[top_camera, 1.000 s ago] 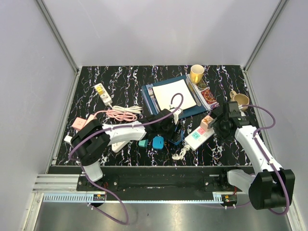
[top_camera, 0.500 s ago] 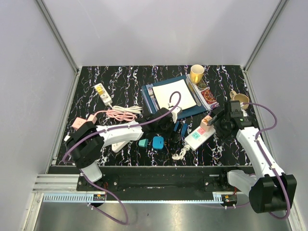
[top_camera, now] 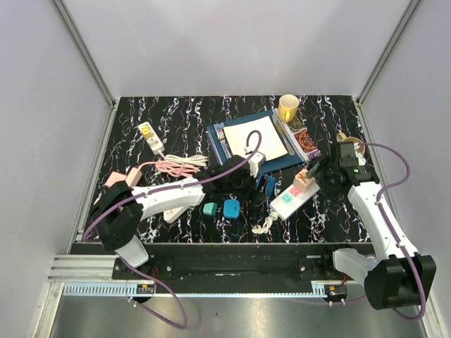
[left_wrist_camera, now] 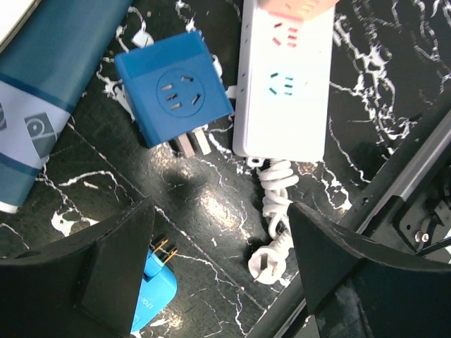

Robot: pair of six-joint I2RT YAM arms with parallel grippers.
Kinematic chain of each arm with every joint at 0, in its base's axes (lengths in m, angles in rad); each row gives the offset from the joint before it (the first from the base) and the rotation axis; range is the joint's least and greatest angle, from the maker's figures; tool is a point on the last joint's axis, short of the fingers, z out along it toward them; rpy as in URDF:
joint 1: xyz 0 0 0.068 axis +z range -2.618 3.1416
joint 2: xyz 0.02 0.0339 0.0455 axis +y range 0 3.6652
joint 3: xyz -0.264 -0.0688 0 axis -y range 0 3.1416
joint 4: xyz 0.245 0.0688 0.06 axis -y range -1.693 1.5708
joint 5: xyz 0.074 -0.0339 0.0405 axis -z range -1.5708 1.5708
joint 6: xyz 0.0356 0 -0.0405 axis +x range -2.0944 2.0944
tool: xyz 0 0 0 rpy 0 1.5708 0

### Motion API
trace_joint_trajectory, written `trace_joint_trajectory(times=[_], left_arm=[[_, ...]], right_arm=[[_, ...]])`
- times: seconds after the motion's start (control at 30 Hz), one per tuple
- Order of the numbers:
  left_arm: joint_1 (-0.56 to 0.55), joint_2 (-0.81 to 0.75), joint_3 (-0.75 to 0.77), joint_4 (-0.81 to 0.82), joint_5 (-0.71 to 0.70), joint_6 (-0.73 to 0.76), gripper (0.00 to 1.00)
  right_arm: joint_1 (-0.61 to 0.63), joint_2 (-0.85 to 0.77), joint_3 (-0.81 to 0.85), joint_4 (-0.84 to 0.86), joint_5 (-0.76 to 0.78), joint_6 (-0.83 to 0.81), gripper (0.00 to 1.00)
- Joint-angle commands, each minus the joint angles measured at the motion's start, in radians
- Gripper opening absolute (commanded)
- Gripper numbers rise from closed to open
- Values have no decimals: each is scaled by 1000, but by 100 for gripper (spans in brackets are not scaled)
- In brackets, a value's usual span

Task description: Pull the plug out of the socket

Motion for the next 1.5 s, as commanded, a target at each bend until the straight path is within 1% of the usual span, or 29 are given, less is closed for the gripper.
trace_joint_trajectory(times=[0.0,0.17,0.27,0.43,0.53,0.67,0.73,1.0,1.1,1.47], left_arm=[[-13,-32,71,64,-18,37,79],[-64,52,144,114,-14,46,77],[-88,100,163,191,14,29,74],[-102,175,160,310,84,-38,69],[-107,224,158,352,111,-69,66],[-108,278,163,376,131,-98,54],[-108,297,157,398,144,-113,54],[-116,353,161,400,148,-143,51],[-119,367,151,381,123,-155,50],[-123,387,131,329,63,-181,50]], right_arm=[[2,70,106,-10,101,-53,72],[2,202,192,-24,103,-88,78],[2,262,215,-24,81,-96,79],[2,310,230,-24,98,-95,80],[2,327,235,-23,101,-98,80],[2,344,232,-7,97,-101,82],[2,350,225,6,92,-104,83],[6,399,218,60,70,-95,84],[6,419,209,65,69,-86,84],[6,446,202,80,52,-64,82]])
